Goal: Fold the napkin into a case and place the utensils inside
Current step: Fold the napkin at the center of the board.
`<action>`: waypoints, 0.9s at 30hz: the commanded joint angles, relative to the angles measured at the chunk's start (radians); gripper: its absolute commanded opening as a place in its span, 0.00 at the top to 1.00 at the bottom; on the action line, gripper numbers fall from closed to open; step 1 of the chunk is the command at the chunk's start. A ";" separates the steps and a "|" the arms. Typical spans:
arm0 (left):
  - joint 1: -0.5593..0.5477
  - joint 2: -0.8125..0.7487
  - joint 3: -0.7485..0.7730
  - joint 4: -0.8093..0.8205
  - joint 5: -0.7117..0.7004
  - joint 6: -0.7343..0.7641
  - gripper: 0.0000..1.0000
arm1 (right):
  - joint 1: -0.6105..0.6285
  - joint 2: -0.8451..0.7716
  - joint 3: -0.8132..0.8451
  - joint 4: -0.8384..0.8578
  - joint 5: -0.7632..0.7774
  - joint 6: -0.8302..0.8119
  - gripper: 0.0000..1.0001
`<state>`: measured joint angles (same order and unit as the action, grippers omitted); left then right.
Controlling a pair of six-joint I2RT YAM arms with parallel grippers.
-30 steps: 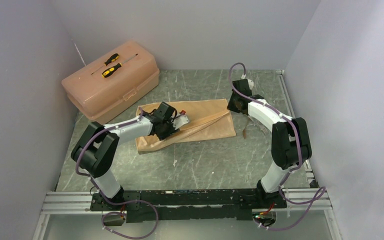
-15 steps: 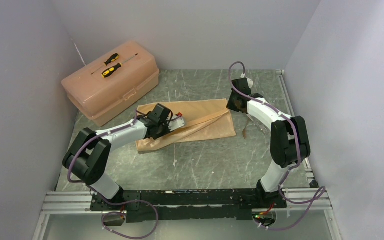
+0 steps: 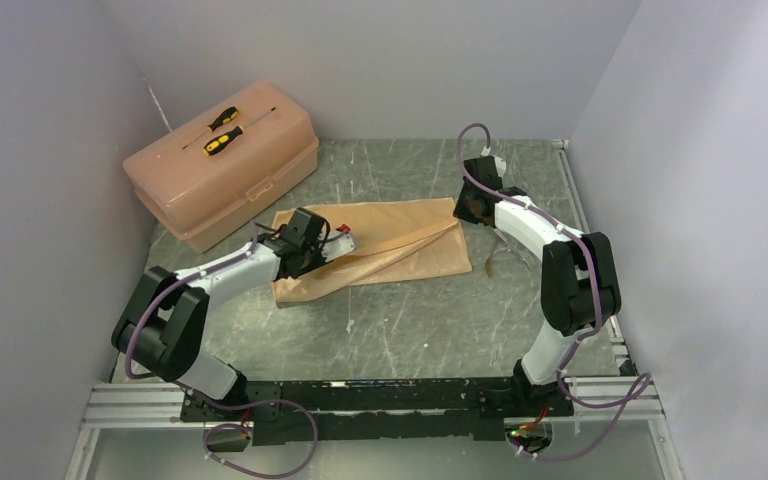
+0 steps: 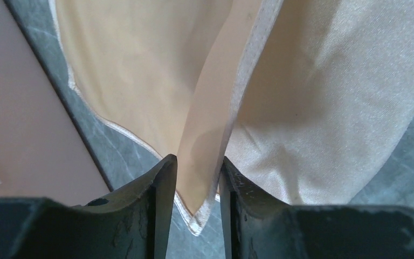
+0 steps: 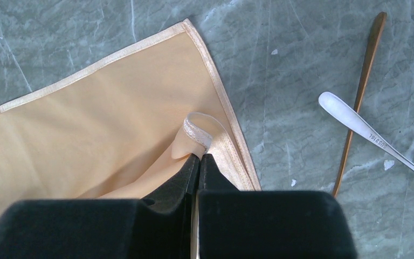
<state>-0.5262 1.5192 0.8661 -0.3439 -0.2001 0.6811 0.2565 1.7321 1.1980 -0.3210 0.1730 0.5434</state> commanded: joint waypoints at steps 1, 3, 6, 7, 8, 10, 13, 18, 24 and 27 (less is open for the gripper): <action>0.017 -0.049 -0.018 0.055 -0.027 0.057 0.64 | -0.005 0.003 0.043 0.017 0.013 0.011 1.00; 0.035 -0.055 -0.017 0.067 -0.037 0.077 0.75 | -0.005 0.003 0.043 0.018 0.012 0.011 1.00; 0.066 -0.042 0.002 0.077 -0.048 0.114 0.96 | -0.005 0.008 0.049 0.022 0.011 0.011 1.00; 0.078 -0.037 0.012 0.085 -0.052 0.126 0.97 | -0.004 0.011 0.054 0.022 0.008 0.013 1.00; 0.090 -0.032 0.028 0.090 -0.051 0.131 0.97 | -0.004 0.016 0.060 0.021 0.006 0.013 1.00; 0.114 -0.013 0.066 0.090 -0.047 0.137 0.97 | -0.005 0.030 0.076 0.024 -0.002 0.016 1.00; 0.134 0.020 0.095 0.134 -0.056 0.168 0.97 | -0.005 0.057 0.110 0.034 -0.009 0.019 1.00; 0.138 0.100 0.128 0.206 -0.075 0.205 0.97 | -0.005 0.136 0.193 0.041 -0.015 0.015 1.00; 0.138 0.210 0.160 0.291 -0.119 0.238 0.97 | -0.005 0.261 0.318 0.019 -0.005 0.000 1.00; 0.138 0.246 0.151 0.376 -0.160 0.288 0.97 | -0.006 0.314 0.364 0.004 0.006 -0.007 1.00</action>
<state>-0.3885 1.7348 0.9890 -0.1074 -0.2943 0.8978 0.2565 2.0029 1.4857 -0.3134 0.1547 0.5510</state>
